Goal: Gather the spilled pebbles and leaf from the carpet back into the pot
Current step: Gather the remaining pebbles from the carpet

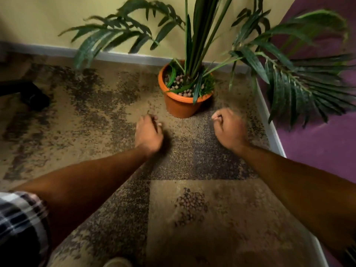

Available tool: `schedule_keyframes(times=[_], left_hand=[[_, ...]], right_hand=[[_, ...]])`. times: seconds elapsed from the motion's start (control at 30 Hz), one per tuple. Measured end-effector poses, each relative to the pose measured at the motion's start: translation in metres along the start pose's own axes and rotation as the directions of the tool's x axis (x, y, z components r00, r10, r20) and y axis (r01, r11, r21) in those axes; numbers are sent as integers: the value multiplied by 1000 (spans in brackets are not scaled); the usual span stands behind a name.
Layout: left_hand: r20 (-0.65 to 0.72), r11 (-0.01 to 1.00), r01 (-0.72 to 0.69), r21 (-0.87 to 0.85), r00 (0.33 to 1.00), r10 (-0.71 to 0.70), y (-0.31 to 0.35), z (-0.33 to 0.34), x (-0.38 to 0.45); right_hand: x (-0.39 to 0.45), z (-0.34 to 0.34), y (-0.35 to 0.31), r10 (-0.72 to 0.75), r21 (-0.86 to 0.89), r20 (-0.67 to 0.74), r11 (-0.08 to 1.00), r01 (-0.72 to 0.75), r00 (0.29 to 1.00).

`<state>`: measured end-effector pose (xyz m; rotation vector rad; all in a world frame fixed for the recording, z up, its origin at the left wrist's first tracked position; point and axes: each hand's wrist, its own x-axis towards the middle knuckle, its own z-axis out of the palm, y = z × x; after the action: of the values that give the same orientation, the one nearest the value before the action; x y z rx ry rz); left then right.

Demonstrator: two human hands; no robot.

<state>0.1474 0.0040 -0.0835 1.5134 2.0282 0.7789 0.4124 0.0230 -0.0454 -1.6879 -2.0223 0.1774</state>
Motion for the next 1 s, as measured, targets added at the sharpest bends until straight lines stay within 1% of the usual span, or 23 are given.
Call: schedule_keyframes(times=[0.03, 0.07, 0.13, 0.17, 0.23, 0.3, 0.4, 0.43, 0.47, 0.5, 0.57, 0.63, 0.7, 0.8, 0.9, 1.0], left_hand=[[58, 999, -37, 32, 998, 35, -8, 8, -16], [119, 995, -90, 52, 989, 84, -17, 14, -33], [252, 974, -222, 46, 946, 204, -33, 21, -67], [317, 956, -291, 39, 911, 264, -40, 24, -84], [419, 909, -414, 56, 836, 355, -55, 28, -114], [497, 839, -539, 71, 749, 439, -66, 32, -138], [602, 670, -739, 73, 568, 561, -78, 37, -164], [621, 613, -786, 87, 524, 583, -82, 38, -170], [629, 568, -816, 108, 499, 596, -85, 38, -176], [629, 538, -832, 132, 490, 603, -86, 39, -180], [623, 499, -852, 158, 478, 619, -89, 39, -185], [601, 474, -868, 147, 459, 654, -92, 41, -188], [568, 476, -869, 136, 462, 681, -94, 43, -191], [523, 456, -877, 153, 463, 716, -95, 42, -195], [496, 424, -886, 189, 458, 738, -92, 44, -195], [470, 409, -880, 241, 474, 744, -85, 48, -196]], right_hand=[[-12, 5, 12, -5, -3, 137, 1000, 6, 991], [-24, 10, 22, -12, -2, 274, 1000, 14, 962], [-53, 22, 36, -55, -19, 487, 997, 73, 872], [-69, 27, 40, -81, -19, 552, 994, 109, 830], [-103, 40, 42, -156, -6, 604, 980, 200, 782], [-134, 49, 36, -243, -3, 596, 952, 305, 766], [-169, 53, 20, -380, 31, 578, 895, 446, 722], [-176, 53, 15, -416, 45, 575, 876, 480, 704], [-182, 52, 11, -439, 59, 575, 864, 500, 691], [-186, 51, 8, -449, 69, 572, 860, 505, 686], [-194, 49, 3, -454, 84, 552, 865, 495, 700], [-202, 48, 1, -460, 88, 541, 864, 497, 704], [-210, 49, 0, -481, 83, 521, 851, 519, 705], [-218, 51, 2, -499, 74, 465, 845, 530, 731], [-221, 51, 5, -515, 39, 408, 835, 549, 754], [-219, 54, 7, -532, 7, 377, 820, 572, 758]])
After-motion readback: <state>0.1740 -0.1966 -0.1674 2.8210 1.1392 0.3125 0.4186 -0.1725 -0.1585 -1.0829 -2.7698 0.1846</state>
